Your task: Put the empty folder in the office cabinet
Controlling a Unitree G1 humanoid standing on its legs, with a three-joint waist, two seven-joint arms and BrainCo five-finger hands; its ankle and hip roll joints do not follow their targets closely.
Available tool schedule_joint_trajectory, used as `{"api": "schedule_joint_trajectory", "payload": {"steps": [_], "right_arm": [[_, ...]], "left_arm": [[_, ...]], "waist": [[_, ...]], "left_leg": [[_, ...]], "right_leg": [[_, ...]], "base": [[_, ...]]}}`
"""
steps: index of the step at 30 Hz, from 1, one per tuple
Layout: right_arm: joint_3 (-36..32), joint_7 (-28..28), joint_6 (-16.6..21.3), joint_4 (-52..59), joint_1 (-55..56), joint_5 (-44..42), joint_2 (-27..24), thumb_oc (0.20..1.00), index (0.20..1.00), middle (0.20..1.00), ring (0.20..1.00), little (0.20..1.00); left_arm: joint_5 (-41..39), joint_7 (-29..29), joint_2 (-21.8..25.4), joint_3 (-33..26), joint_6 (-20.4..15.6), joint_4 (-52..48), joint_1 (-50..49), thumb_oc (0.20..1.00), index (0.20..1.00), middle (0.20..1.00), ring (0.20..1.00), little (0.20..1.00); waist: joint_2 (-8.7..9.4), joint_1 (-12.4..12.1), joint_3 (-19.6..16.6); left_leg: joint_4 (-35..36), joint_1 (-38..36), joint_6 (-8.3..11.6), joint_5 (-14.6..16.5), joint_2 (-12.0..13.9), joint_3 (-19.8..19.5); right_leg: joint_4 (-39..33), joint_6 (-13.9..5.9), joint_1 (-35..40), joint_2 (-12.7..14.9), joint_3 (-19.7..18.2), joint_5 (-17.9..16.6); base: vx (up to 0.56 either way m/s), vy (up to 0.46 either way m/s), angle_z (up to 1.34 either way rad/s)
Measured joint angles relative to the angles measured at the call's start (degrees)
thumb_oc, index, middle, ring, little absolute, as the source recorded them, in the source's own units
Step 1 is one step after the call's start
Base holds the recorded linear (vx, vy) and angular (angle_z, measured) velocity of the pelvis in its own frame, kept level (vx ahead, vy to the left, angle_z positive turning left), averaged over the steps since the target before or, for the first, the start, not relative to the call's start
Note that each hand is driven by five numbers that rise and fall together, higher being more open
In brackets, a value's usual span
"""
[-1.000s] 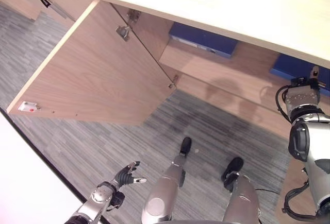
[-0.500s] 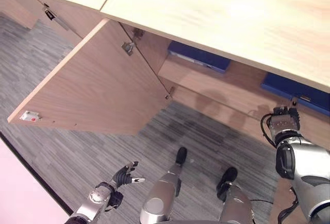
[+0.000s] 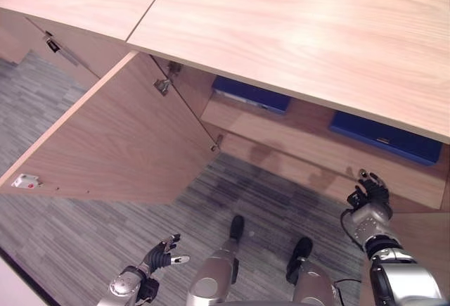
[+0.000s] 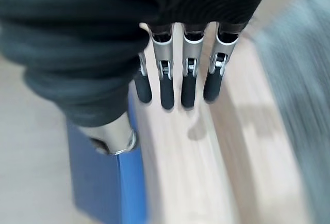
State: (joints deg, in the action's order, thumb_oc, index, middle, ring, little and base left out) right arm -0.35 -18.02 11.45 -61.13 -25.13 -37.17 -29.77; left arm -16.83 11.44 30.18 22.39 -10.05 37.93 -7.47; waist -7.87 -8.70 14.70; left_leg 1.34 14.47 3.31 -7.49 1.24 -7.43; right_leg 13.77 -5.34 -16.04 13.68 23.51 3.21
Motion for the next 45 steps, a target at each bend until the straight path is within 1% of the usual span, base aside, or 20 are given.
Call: {"api": "schedule_joint_trajectory", "payload": {"steps": [1,4,6,8,10,16,19,20,22,24,25,27,28,30,33,34,39,41,42,45], "right_arm": [[2.5,-1.0,-0.6,-0.1,-0.9,4.7,-2.0,0.200,0.200,0.200,0.200,0.200],[2.6,-2.6,-1.1,-0.4,-3.6,12.2,-4.0,0.200,0.200,0.200,0.200,0.200],[3.6,-2.7,-2.4,-2.4,-6.4,16.3,-5.0,0.200,0.200,0.200,0.200,0.200],[4.6,-2.7,-3.3,-2.7,-8.0,17.7,-5.9,0.200,0.200,0.200,0.200,0.200],[5.4,-2.3,-3.5,-4.6,-10.5,18.7,-7.3,0.200,0.200,0.200,0.200,0.200],[7.2,-2.1,-3.5,-4.8,-13.4,20.9,-11.8,0.200,0.200,0.200,0.200,0.200],[9.4,-2.0,-4.6,-6.5,-17.8,22.8,-15.7,0.200,0.200,0.200,0.200,0.200],[9.4,-2.0,-4.6,-6.5,-18.6,23.1,-16.1,0.200,0.200,0.200,0.200,0.200],[9.7,-2.0,-4.6,-7.2,-19.6,23.2,-16.4,0.200,0.200,0.200,0.200,0.200],[11.9,-1.9,-4.7,-9.0,-22.5,24.1,-16.5,0.200,0.200,0.200,0.200,0.200],[13.7,-1.8,-4.8,-9.3,-24.0,25.1,-16.7,0.200,0.200,0.200,0.200,0.200],[13.8,-1.8,-4.7,-9.4,-25.6,25.4,-17.2,0.200,0.200,0.200,0.200,0.200],[13.9,-1.7,-5.1,-9.8,-25.5,25.4,-17.1,0.200,0.200,0.200,0.200,0.200],[13.9,-1.5,-5.9,-11.5,-25.8,25.4,-16.9,0.200,0.200,0.200,0.200,0.200],[14.0,-2.1,-5.7,-11.4,-25.7,25.4,-16.9,0.200,0.200,0.200,0.200,0.200],[14.0,-3.1,-5.3,-11.4,-25.8,25.4,-16.9,0.200,0.200,0.200,0.200,0.200],[14.0,-3.5,-5.1,-11.4,-26.5,25.4,-16.2,0.200,0.200,0.200,0.200,0.200],[14.0,-3.5,-5.1,-11.5,-26.6,25.3,-16.2,0.200,0.200,0.200,0.200,0.200],[13.8,-3.9,-4.6,-11.6,-28.4,24.9,-16.4,0.200,0.200,0.200,0.200,0.200],[13.8,-3.8,-4.7,-11.9,-28.8,24.7,-16.9,0.200,0.200,0.200,0.200,0.200]], "left_arm": [[0.1,0.0,0.3,0.0,-0.4,-0.4,-0.2,1.000,1.000,1.000,1.000,1.000],[0.5,0.4,0.3,0.4,-0.5,-0.5,-0.3,1.000,1.000,1.000,1.000,1.000],[0.5,0.5,0.1,0.7,-0.9,-1.1,-0.3,1.000,1.000,1.000,1.000,1.000],[0.4,0.5,0.0,0.7,-1.1,-1.1,-0.4,1.000,1.000,1.000,1.000,1.000],[0.4,0.5,-0.1,0.8,-1.3,-1.0,-0.3,1.000,1.000,1.000,1.000,1.000],[0.4,0.5,-0.4,1.0,-1.4,-0.9,-0.3,1.000,1.000,1.000,1.000,1.000],[0.4,0.7,-0.5,2.3,-1.6,-0.9,0.5,1.000,1.000,1.000,1.000,1.000],[0.4,0.7,-0.5,2.3,-1.7,-0.9,0.6,1.000,1.000,1.000,1.000,1.000],[0.4,0.7,-0.5,2.5,-1.7,-0.8,0.7,1.000,1.000,1.000,1.000,1.000],[0.4,0.7,-0.5,3.3,-2.0,-1.0,0.8,1.000,1.000,1.000,1.000,1.000],[0.4,0.4,-0.7,3.8,-2.0,-0.9,1.0,1.000,1.000,1.000,1.000,1.000],[0.4,0.3,-2.3,4.8,-2.1,0.5,3.5,1.000,1.000,1.000,1.000,1.000],[0.4,0.0,-2.9,4.8,-2.1,0.6,3.9,1.000,1.000,1.000,1.000,1.000],[0.4,-0.8,-3.0,5.5,-2.9,-0.3,5.1,1.000,1.000,1.000,1.000,1.000],[-0.3,-1.4,-3.0,5.8,-3.4,-2.9,5.8,1.000,1.000,1.000,1.000,1.000],[-0.8,-2.0,-3.0,5.8,-3.7,-4.5,6.0,1.000,1.000,1.000,1.000,1.000],[-0.8,-2.7,-3.0,6.5,-3.7,-3.7,6.0,1.000,1.000,1.000,1.000,1.000],[-0.8,-2.8,-3.0,6.9,-3.7,-3.8,6.0,1.000,1.000,1.000,1.000,1.000],[-0.8,-3.0,-2.9,6.9,-3.7,-3.9,6.0,1.000,1.000,1.000,1.000,1.000],[-0.9,-3.0,-2.4,6.9,-3.8,-4.9,5.9,1.000,1.000,1.000,1.000,1.000]], "waist": [[-0.04,0.0,0.0],[0.15,0.2,0.0],[0.04,0.0,0.1],[-0.23,0.0,0.3],[-0.68,-0.1,0.7],[-1.52,-0.3,2.7],[-2.75,-0.6,4.2],[-2.91,-0.7,4.4],[-3.42,-1.2,4.9],[-5.00,-1.5,6.2],[-5.61,-1.3,6.6],[-7.45,-1.3,8.6],[-8.06,-1.4,9.1],[-8.62,-1.4,10.0],[-8.63,-1.2,10.0],[-8.56,-1.2,10.1],[-8.41,-1.2,10.2],[-8.39,-1.3,10.2],[-8.33,-1.2,10.3],[-8.33,-1.2,10.3]], "left_leg": [[0.0,0.1,-0.14,0.1,0.0,0.0],[-0.1,0.1,-0.12,0.1,0.1,0.1],[-0.1,0.6,-0.12,0.1,0.1,0.2],[-0.1,0.8,-0.11,0.1,0.1,0.2],[-0.1,0.9,-0.12,0.1,0.0,0.4],[0.1,0.9,-0.15,0.1,0.1,0.5],[0.1,0.9,-0.15,0.1,-0.1,0.6],[0.1,1.0,-0.15,0.1,-0.1,0.6],[0.2,1.0,-0.15,0.1,-0.1,0.5],[0.0,1.4,-0.16,0.1,-0.2,0.6],[-0.5,2.6,-0.16,0.1,-0.5,0.7],[-1.0,3.6,-0.25,-0.1,-0.8,0.7],[-1.0,3.8,-0.31,-0.1,-0.9,0.7],[-1.3,5.2,-0.32,-0.2,-1.1,0.9],[-1.3,6.0,-0.34,-0.2,-1.8,1.7],[-1.4,6.7,-0.43,-0.3,-2.0,1.7],[-1.4,7.1,-0.30,-0.5,-1.9,1.7],[-1.4,7.2,-0.30,-0.5,-1.9,1.8],[-1.3,8.3,-0.19,-0.9,-2.0,2.0],[-1.0,8.3,-0.09,-1.1,-2.0,2.0]], "right_leg": [[-0.3,-0.16,0.0,-0.1,-0.1,-0.1],[-0.3,-0.13,-0.2,-0.2,-0.5,-0.2],[-0.2,-0.07,-0.9,-0.2,-0.8,-0.3],[-0.3,0.00,-1.0,-0.2,-0.7,-0.4],[-0.5,0.22,-1.0,-0.3,-0.8,-0.5],[-1.0,0.46,-0.9,-0.5,-0.7,-1.0],[-1.2,0.18,-0.9,-0.5,-0.8,-1.2],[-1.2,0.18,-0.9,-0.5,-0.8,-1.2],[-1.1,0.19,-0.9,-0.4,-0.8,-1.2],[-0.4,0.17,-1.6,0.0,-0.9,-1.1],[0.9,-0.12,-3.2,0.6,-1.0,-0.5],[2.3,0.27,-4.6,0.8,-1.2,-0.4],[2.9,0.39,-5.1,1.0,-1.4,-0.3],[4.1,0.32,-7.2,1.6,-1.9,0.1],[5.9,0.15,-9.1,2.6,-2.5,0.9],[7.3,-0.11,-10.4,2.9,-2.6,1.6],[8.0,0.08,-11.2,2.8,-3.0,1.8],[8.1,-0.33,-11.7,3.1,-3.2,2.1],[9.0,-0.27,-13.3,3.4,-3.6,2.4],[9.8,0.03,-13.8,3.5,-3.7,2.6]], "base": [[-0.01,-0.003,-0.04],[-0.01,0.000,-0.03],[-0.01,0.001,-0.06],[0.00,0.000,0.00],[0.00,0.000,0.00],[0.00,0.000,0.00],[0.00,0.000,0.00],[0.00,0.000,0.00],[-0.02,0.007,0.01],[-0.05,0.019,-0.01],[-0.03,0.013,0.00],[-0.04,0.014,0.03],[-0.05,0.017,0.01],[-0.04,0.027,-0.06],[-0.05,0.020,-0.04],[-0.03,0.009,0.05],[-0.01,-0.005,-0.01],[0.01,-0.003,-0.02],[0.00,0.000,0.00],[0.00,0.000,0.00]]}}
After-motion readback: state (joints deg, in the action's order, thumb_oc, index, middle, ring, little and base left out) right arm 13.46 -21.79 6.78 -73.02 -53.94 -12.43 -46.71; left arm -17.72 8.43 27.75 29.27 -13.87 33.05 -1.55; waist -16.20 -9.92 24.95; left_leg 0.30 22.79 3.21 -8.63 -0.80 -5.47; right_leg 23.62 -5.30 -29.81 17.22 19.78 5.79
